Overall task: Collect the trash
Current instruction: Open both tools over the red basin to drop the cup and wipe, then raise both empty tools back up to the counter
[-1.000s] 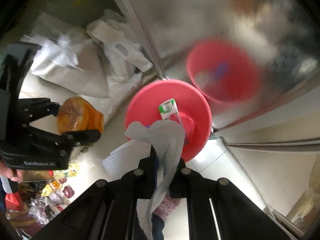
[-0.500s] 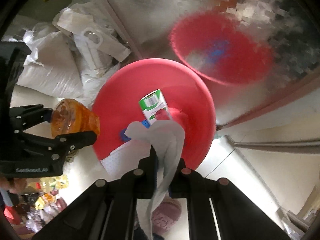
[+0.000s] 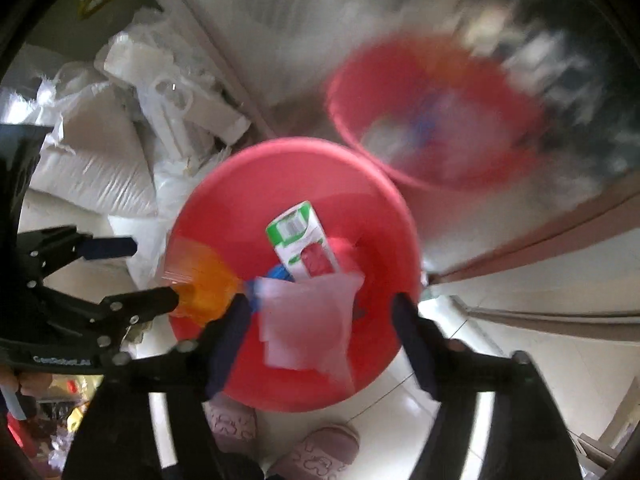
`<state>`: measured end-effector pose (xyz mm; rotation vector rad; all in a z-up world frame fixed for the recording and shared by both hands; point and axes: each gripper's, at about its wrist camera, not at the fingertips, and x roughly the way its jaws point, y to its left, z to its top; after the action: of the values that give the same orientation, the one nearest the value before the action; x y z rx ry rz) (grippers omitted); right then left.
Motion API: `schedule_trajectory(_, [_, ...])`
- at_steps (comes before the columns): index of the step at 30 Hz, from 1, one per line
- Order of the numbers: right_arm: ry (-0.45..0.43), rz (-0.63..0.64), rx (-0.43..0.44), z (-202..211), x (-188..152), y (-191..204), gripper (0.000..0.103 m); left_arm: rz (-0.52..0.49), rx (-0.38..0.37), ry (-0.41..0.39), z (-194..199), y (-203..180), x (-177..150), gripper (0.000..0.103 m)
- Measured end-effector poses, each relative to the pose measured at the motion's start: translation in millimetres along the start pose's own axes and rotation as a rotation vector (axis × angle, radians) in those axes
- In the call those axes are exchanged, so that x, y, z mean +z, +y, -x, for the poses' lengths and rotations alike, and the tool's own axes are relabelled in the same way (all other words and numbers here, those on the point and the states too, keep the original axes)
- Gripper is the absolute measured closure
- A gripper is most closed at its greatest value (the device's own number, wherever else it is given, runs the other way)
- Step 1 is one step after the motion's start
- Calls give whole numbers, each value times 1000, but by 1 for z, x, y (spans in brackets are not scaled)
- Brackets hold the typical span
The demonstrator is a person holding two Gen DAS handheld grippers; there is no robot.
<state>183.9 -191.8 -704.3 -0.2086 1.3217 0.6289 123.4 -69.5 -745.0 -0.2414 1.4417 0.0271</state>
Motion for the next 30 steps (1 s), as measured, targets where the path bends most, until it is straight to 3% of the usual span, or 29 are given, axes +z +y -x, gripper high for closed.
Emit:
schedule_trajectory(2, [-31,0,-26,9,2,2,15,-22,10,-3,6,0,1,18])
schedule_trajectory(10, [-24,-14,-48,69,0,18,15,-60,39,-12,77,-17,-7,18])
schedule_trajectory(16, [-25,-40,-34,171,0,46,15,-44,13,-63,191,-34,-24,18])
schedule_trajectory(19, [-23,-85,23,234,7,62,15,-37,3,-105,251,-41,-34,18])
schedule_trajectory(23, [-52,-83,-18,303,15,85,14,3,-4,-142,322,-46,-42,18])
schedule_trajectory(25, [-63,-88,2,334,20,92,14,25,-18,-176,358,-48,-44,18])
schedule_trajectory(30, [-106,-40,-16,405,36,116,14,0,-22,-253,445,-60,-43,18])
